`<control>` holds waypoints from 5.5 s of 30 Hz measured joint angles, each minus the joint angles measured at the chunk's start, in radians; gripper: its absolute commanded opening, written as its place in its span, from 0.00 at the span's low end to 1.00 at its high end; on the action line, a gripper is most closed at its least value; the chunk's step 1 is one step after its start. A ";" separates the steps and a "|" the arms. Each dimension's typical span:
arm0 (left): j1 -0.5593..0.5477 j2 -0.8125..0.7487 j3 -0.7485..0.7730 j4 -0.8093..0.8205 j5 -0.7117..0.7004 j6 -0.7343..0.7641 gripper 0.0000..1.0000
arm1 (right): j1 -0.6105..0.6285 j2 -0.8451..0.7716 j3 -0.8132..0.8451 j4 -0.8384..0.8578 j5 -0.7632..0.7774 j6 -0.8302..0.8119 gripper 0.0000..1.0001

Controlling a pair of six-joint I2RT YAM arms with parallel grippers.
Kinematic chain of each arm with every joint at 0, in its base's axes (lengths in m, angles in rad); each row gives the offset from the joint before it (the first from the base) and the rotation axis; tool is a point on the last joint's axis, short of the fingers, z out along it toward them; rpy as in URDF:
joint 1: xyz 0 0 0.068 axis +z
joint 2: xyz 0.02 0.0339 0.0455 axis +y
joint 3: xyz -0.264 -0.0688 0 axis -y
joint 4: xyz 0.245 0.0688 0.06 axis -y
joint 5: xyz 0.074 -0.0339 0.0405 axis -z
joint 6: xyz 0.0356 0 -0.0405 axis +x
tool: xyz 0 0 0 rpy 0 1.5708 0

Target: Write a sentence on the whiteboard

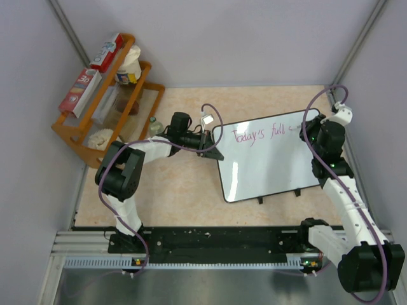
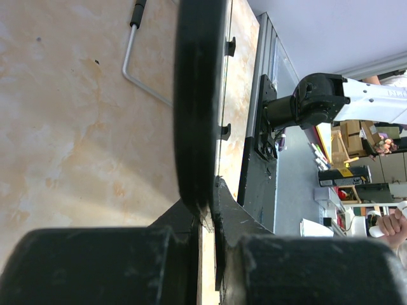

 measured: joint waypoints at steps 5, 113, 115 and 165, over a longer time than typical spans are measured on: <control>0.000 0.000 0.000 0.000 0.000 0.000 0.00 | -0.003 0.005 0.005 -0.001 0.000 0.001 0.00; 0.002 0.000 -0.005 0.005 0.002 -0.003 0.00 | -0.010 -0.105 -0.069 -0.053 -0.064 0.038 0.00; 0.002 0.000 -0.005 0.006 0.002 -0.003 0.00 | -0.010 -0.103 -0.049 -0.056 -0.061 0.039 0.00; 0.002 -0.001 -0.006 0.005 0.002 -0.003 0.00 | -0.024 0.057 0.049 0.029 0.018 0.023 0.00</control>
